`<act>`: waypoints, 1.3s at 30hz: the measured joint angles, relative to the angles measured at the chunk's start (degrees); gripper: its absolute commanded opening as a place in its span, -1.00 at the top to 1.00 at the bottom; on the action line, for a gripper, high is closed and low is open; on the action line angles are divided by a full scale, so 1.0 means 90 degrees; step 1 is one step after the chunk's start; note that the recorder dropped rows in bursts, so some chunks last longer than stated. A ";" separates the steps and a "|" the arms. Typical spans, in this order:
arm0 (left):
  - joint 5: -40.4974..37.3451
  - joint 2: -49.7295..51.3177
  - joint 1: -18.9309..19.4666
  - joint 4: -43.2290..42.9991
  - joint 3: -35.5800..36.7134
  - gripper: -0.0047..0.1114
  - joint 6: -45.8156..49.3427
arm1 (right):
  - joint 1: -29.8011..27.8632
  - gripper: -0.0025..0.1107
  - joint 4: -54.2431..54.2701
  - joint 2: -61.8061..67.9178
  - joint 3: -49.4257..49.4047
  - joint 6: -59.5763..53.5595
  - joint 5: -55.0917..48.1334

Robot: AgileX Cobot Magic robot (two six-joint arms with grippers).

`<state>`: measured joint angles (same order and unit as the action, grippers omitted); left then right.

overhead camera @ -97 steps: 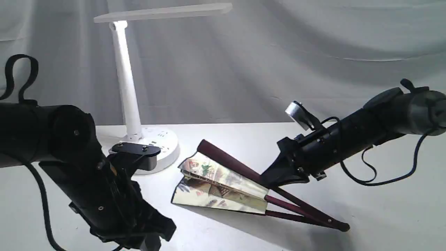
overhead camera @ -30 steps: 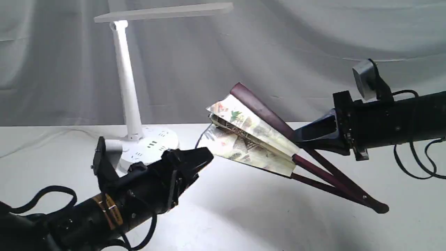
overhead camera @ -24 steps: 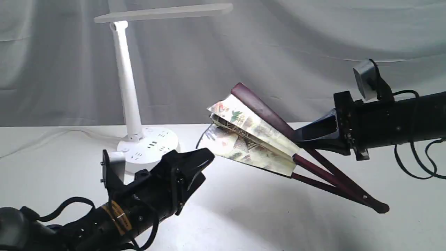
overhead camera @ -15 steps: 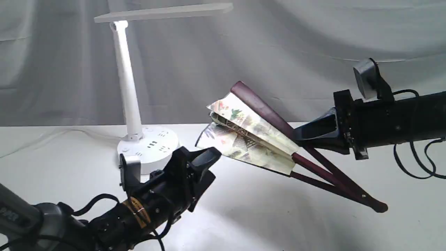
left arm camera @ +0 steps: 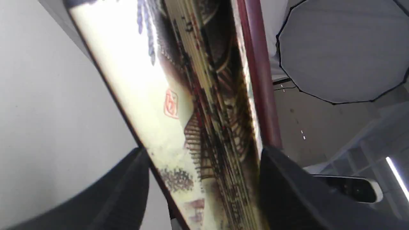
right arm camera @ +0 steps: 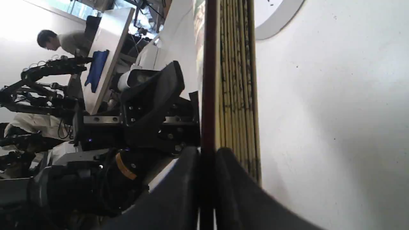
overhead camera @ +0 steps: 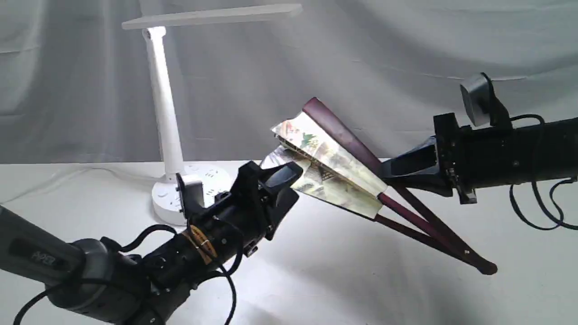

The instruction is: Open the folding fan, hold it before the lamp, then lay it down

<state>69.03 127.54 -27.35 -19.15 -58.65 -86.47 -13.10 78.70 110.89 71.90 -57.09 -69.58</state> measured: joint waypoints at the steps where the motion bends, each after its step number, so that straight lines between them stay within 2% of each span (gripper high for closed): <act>1: 0.0000 0.0005 0.0000 -0.0043 -0.0020 0.03 0.0000 | 0.0000 0.96 0.0048 0.0000 0.0000 0.0000 0.0000; 21: 0.0050 0.0503 0.0000 0.0085 -0.0380 0.05 -0.0619 | 0.0260 0.96 0.0241 0.0000 0.0000 -0.0024 0.0015; 30: 0.0074 0.0503 0.0000 0.0135 -0.0388 0.60 -0.0657 | 0.0440 0.96 0.0255 0.0000 0.0000 -0.0024 0.0097; 34: 0.0242 0.0503 0.0000 0.0237 -0.0388 0.92 -0.0838 | 0.0469 0.96 0.0126 0.0024 -0.0014 -0.0024 0.0173; 39: 0.0354 0.0503 0.0000 0.0271 -0.0388 0.92 -0.1010 | 0.0469 0.96 0.0053 0.0024 -0.0014 -0.0024 0.0211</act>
<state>72.21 132.07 -27.35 -16.72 -62.14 -95.56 -8.87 79.18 111.11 71.78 -57.30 -67.68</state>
